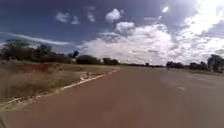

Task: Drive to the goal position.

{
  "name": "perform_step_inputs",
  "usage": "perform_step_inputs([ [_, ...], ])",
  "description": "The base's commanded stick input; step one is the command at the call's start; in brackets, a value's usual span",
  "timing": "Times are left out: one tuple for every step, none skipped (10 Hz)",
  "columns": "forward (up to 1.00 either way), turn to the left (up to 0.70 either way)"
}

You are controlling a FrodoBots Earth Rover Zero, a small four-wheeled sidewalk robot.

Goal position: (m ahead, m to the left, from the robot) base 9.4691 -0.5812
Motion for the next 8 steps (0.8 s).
perform_step_inputs([
  [1.00,0.00],
  [1.00,0.00],
  [1.00,0.00],
  [1.00,0.00],
  [1.00,0.00],
  [1.00,0.00],
  [1.00,0.00],
  [1.00,0.00],
])
